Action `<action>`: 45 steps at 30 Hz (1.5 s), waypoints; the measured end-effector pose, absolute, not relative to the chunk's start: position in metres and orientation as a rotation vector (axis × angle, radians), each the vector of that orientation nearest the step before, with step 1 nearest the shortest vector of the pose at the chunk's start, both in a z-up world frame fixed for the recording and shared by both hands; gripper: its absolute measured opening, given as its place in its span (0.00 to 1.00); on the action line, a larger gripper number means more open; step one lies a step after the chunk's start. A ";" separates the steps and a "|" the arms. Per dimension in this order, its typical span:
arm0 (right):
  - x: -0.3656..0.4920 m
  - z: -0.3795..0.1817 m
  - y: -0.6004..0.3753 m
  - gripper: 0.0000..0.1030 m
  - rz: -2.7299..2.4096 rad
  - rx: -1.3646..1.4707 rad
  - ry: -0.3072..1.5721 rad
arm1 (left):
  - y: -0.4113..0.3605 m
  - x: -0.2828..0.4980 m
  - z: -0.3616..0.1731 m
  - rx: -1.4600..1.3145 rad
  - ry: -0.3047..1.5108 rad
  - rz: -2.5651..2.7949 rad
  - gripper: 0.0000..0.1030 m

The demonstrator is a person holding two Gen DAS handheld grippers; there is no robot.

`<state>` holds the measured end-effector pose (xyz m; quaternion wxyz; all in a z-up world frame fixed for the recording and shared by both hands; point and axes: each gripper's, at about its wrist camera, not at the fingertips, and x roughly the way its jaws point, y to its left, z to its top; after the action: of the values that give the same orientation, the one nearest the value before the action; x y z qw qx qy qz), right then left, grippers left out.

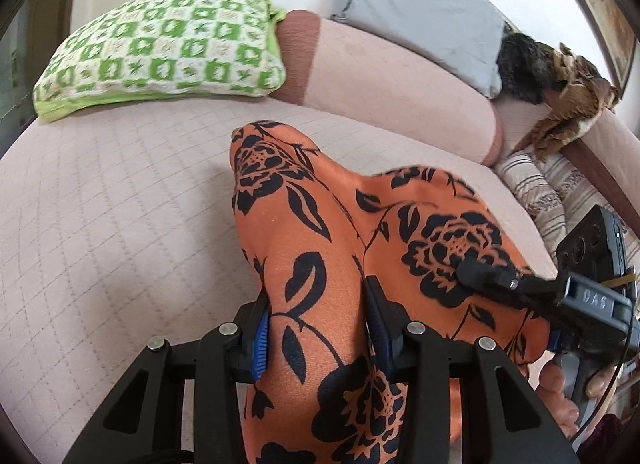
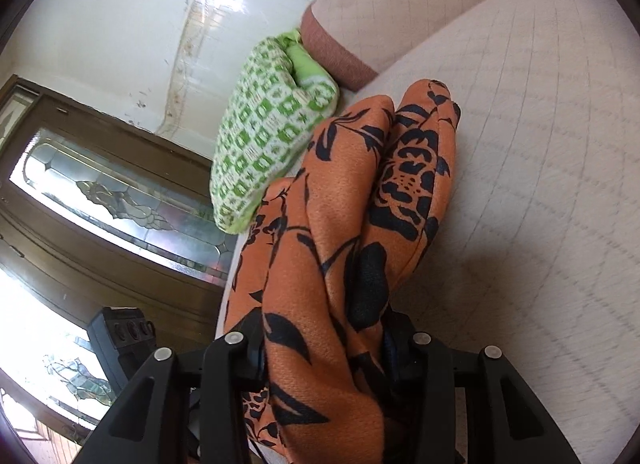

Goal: Fold small clothes

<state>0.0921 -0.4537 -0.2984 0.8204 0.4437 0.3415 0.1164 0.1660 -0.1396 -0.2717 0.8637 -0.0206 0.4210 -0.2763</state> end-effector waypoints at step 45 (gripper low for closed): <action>0.077 -0.303 -0.443 0.36 0.051 0.715 0.907 | -0.124 0.148 -0.297 0.197 0.901 -0.330 0.75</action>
<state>0.0765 -0.4426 -0.3033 0.8375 0.3377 0.4289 0.0240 0.1483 -0.1239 -0.2974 0.8824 0.0944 0.4327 -0.1587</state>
